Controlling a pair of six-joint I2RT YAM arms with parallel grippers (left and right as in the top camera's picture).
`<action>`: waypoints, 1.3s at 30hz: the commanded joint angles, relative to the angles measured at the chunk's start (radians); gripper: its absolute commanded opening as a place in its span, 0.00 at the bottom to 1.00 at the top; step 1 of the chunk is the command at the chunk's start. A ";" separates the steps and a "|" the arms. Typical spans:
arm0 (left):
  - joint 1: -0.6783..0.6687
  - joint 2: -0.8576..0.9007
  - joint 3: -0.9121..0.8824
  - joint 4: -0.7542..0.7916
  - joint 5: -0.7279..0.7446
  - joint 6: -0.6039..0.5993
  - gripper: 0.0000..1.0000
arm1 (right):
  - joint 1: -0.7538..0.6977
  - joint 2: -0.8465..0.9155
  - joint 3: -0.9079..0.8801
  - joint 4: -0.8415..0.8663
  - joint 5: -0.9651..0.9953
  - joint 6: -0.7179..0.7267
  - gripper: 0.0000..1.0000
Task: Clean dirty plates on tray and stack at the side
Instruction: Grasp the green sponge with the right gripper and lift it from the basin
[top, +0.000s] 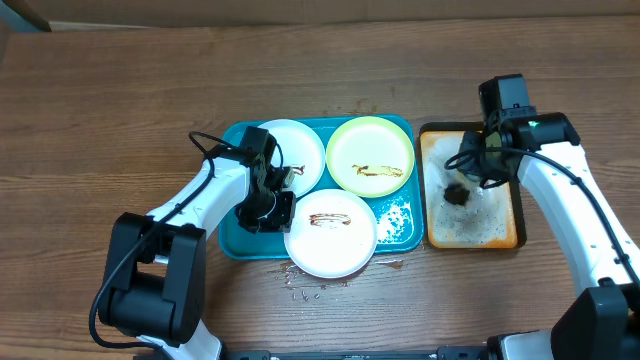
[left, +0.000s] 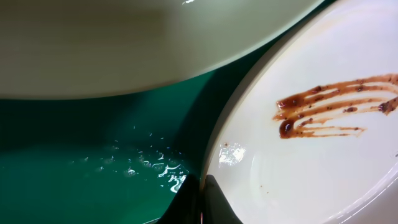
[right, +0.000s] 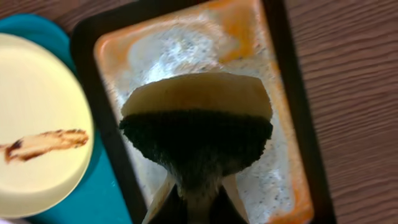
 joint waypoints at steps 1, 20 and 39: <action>-0.008 0.015 0.015 0.004 -0.019 -0.018 0.04 | -0.002 0.002 -0.001 0.005 0.157 0.062 0.04; -0.008 0.015 0.015 0.007 -0.019 -0.018 0.04 | -0.001 0.002 -0.001 -0.006 0.271 0.087 0.04; -0.008 0.015 0.015 0.009 -0.019 -0.018 0.04 | -0.001 0.002 -0.001 -0.005 0.274 0.087 0.04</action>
